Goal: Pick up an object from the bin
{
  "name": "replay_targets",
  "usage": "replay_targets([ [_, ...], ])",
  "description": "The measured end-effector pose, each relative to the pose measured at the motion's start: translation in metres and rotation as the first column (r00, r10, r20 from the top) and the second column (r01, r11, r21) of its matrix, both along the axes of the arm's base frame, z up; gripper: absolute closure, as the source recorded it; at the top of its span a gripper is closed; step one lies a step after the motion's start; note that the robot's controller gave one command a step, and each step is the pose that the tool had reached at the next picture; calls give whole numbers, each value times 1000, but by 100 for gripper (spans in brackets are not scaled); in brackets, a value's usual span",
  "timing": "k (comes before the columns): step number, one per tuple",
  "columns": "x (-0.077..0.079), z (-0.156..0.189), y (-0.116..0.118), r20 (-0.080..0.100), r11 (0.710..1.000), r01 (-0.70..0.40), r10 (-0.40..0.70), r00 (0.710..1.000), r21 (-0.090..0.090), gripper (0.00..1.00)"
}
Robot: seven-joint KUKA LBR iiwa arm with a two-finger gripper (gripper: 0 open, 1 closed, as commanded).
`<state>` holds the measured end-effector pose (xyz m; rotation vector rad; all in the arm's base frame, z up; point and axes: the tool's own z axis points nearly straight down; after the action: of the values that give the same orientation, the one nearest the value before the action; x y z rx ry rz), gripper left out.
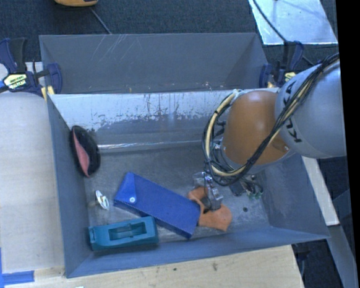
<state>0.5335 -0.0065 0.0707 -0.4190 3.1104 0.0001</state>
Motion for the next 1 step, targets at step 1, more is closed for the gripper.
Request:
replay_targets([
  [1,0,0,0,0,1000,0,0,1000,-1,0],
])
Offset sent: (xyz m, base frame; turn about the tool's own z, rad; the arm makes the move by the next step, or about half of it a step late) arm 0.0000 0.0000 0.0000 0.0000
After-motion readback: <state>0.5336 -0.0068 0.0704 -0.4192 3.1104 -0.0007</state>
